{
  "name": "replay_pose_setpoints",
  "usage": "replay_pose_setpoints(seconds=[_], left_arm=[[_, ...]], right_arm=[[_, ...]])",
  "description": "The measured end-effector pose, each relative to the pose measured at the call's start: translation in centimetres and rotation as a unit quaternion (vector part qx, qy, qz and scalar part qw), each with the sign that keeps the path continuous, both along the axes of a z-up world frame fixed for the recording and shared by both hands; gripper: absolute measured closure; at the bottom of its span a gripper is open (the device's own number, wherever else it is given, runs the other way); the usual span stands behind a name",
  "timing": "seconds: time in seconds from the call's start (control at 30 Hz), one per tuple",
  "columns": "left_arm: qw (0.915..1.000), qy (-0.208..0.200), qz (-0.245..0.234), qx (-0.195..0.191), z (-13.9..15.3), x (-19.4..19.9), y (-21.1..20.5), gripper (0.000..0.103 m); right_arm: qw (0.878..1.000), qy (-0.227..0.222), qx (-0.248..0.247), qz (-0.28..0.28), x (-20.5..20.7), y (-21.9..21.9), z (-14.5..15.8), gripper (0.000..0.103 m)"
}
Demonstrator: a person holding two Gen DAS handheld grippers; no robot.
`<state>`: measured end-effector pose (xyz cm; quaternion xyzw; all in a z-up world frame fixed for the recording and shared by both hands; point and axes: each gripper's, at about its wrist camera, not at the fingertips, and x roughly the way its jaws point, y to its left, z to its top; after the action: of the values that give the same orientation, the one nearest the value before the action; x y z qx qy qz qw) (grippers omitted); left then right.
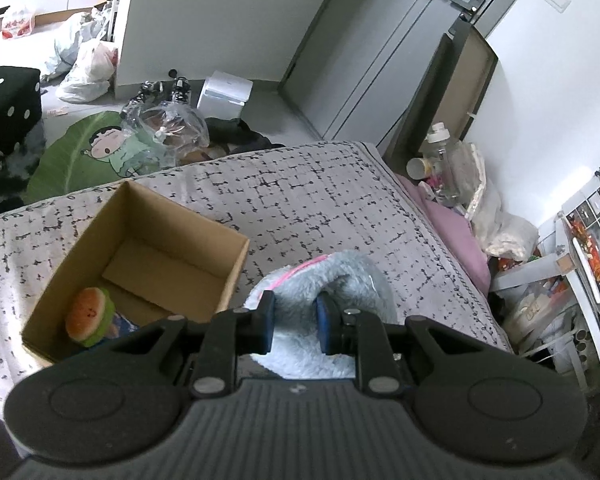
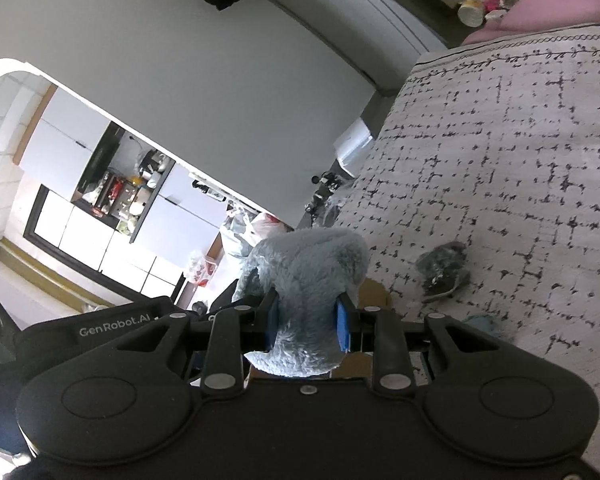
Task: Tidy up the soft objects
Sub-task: 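Carry the slipper over the box and open both tools to drop it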
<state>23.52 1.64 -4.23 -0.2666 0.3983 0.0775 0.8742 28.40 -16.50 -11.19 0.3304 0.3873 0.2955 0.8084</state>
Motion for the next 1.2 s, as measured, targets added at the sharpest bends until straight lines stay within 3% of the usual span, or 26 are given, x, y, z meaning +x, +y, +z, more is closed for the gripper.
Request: replay_pose_setpoints(seconds=[0.57, 1.03, 1.2], left_arm=[[0.9993, 0.004, 0.024, -0.03, -3.0, -1.6, 6.9, 0.086], [0.9969, 0.02, 0.031, -0.07, -6.3, -1.3, 10.9, 0.087], [0.9972, 0.032, 0.03, -0.061, -7.2, -0.8, 11.7, 0.088]], right_arm=[[0.997, -0.031, -0.04, 0.051, -1.2, 6.4, -1.4, 0.075], [0.995, -0.038, -0.082, 0.044, -1.4, 10.0, -2.6, 0.071], [0.993, -0.047, -0.107, 0.028, -1.3, 10.3, -2.2, 0.07]])
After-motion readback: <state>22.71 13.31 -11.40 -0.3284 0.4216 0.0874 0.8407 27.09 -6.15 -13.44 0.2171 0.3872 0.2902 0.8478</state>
